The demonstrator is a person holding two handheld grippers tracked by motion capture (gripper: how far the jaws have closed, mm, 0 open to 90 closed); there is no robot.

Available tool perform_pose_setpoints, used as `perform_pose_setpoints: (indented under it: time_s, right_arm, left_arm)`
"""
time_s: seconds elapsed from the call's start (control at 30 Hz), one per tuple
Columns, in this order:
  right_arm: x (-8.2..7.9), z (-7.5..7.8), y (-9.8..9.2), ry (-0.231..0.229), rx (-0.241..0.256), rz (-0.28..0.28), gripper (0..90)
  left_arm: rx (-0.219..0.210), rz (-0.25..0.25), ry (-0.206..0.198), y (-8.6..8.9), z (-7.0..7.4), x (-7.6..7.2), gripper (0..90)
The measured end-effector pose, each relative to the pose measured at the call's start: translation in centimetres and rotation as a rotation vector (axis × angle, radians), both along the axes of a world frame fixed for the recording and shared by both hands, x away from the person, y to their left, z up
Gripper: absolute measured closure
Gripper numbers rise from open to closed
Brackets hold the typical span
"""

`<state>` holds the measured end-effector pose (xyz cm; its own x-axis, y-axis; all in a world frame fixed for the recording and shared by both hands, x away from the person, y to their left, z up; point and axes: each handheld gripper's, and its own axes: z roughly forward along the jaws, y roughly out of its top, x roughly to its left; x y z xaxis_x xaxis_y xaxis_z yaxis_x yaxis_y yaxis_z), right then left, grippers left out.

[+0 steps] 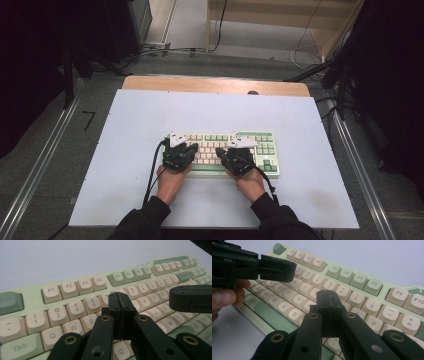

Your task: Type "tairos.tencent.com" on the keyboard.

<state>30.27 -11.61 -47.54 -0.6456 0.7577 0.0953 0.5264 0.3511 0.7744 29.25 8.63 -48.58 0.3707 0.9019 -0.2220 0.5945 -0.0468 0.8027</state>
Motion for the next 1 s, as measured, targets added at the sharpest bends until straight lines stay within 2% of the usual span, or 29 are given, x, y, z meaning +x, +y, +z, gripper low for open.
perform_pose_setpoints:
  time_s: [0.47, 1.0]
  right_arm:
    - [0.1, -0.1, 0.0, 0.004, -0.003, -0.001, 87.4]
    - [0.1, -0.1, 0.0, 0.006, -0.005, 0.002, 87.5]
  left_arm:
    - [0.009, -0.024, 0.016, -0.8, -0.5, 0.7, 90.0]
    - [0.021, -0.029, 0.027, -1.1, -0.7, 1.0, 90.0]
